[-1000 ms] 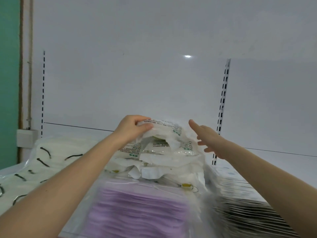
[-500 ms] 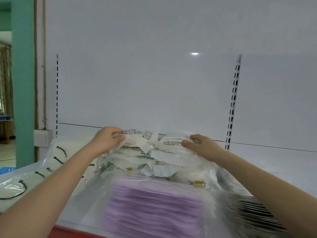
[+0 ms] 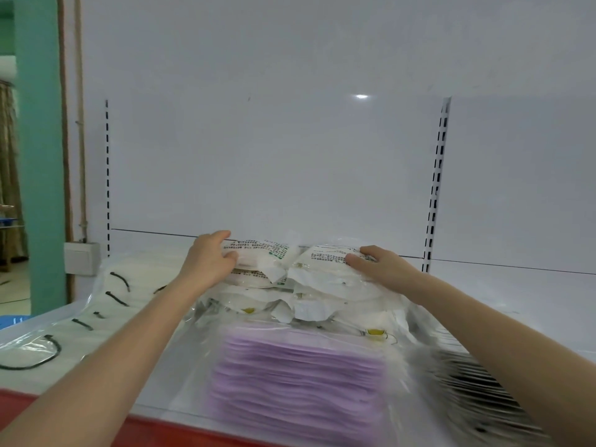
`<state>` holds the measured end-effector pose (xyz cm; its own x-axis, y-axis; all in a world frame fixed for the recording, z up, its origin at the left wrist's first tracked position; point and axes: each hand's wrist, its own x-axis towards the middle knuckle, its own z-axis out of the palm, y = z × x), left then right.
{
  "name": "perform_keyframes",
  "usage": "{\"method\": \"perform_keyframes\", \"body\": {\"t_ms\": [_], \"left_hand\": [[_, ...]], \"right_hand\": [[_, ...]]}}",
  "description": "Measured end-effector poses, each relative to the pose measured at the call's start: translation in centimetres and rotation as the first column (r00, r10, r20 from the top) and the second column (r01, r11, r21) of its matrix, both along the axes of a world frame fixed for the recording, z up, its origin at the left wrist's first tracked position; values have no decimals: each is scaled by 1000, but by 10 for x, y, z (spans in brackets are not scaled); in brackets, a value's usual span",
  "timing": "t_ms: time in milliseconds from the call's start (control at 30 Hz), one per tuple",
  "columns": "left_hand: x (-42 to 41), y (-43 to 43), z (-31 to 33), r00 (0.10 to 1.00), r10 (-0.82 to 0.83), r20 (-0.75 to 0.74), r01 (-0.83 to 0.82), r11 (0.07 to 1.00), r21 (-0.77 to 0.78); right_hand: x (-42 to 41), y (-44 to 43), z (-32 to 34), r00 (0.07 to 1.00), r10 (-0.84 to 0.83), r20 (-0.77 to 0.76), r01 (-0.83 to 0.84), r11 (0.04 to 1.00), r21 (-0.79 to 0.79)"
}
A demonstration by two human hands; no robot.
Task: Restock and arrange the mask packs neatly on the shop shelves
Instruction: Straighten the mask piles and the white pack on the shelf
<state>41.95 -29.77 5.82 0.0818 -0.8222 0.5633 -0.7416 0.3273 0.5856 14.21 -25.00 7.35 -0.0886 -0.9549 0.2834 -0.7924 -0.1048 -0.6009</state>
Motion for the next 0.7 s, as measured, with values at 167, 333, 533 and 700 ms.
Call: {"method": "perform_keyframes", "body": {"t_ms": [167, 333, 533, 700], "left_hand": [[-8, 16, 3, 999, 22, 30, -17, 986, -166], [-41, 50, 11, 989, -140, 49, 148, 945, -290], [-106, 107, 10, 890, -432, 145, 456, 845, -280], [-162, 144, 1, 792, -585, 176, 611, 765, -203]], "right_hand": [[-2, 1, 2, 1000, -1, 27, 3, 998, -60], [-9, 13, 11, 994, -77, 81, 96, 959, -265], [-36, 47, 15, 987, -151, 57, 161, 911, -379], [-80, 93, 10, 975, -222, -17, 199, 905, -375]]}}
